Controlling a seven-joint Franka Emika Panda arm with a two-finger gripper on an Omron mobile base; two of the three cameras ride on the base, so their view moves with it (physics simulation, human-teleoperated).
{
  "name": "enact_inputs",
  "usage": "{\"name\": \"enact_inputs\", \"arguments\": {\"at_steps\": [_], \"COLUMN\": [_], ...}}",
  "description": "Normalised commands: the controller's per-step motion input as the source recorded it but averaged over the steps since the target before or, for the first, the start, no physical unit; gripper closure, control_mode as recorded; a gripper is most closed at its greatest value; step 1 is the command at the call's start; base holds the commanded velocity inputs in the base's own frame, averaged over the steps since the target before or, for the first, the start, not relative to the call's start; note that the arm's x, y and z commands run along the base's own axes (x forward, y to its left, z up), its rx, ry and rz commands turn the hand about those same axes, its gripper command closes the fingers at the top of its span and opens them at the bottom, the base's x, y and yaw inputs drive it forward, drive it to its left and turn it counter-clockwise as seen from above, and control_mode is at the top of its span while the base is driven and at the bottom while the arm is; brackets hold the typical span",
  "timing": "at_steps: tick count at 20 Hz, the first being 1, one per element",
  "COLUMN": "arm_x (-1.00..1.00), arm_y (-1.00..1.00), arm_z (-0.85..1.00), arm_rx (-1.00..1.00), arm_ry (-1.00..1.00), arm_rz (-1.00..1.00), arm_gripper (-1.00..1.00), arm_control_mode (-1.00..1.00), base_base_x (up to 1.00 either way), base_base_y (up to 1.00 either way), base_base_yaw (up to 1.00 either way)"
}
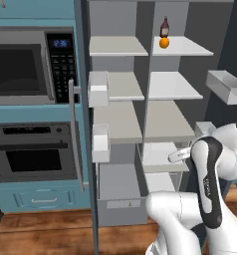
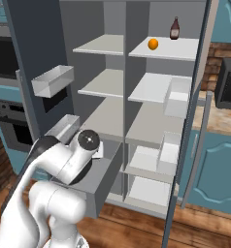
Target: Take the garlic and orange from the fridge shelf and place them in the freezer drawer to begin freezing them.
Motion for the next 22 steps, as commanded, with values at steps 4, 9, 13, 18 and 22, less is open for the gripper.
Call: {"name": "enact_inputs", "arguments": {"at_steps": [4,9,13,18,22], "arm_x": [-0.03,0.0,0.0,0.0,0.0], "arm_y": [0.0,0.0,0.0,0.01,0.13], "arm_z": [0.08,0.0,-0.13,-0.25,-0.33], "arm_rx": [0.0,0.0,0.0,0.0,0.0], "arm_ry": [0.2,0.15,0.08,0.09,0.08], "arm_rz": [-0.43,-0.33,-0.15,-0.02,-0.02], "arm_gripper": [-1.0,-1.0,-1.0,-1.0,-1.0], "arm_control_mode": [-1.0,-1.0,-1.0,-1.0,-1.0], "base_base_x": [0.0,0.0,0.0,0.0,0.0], "base_base_y": [0.0,0.0,0.0,0.0,0.0], "base_base_yaw": [0.0,0.0,0.0,0.0,0.0]}}
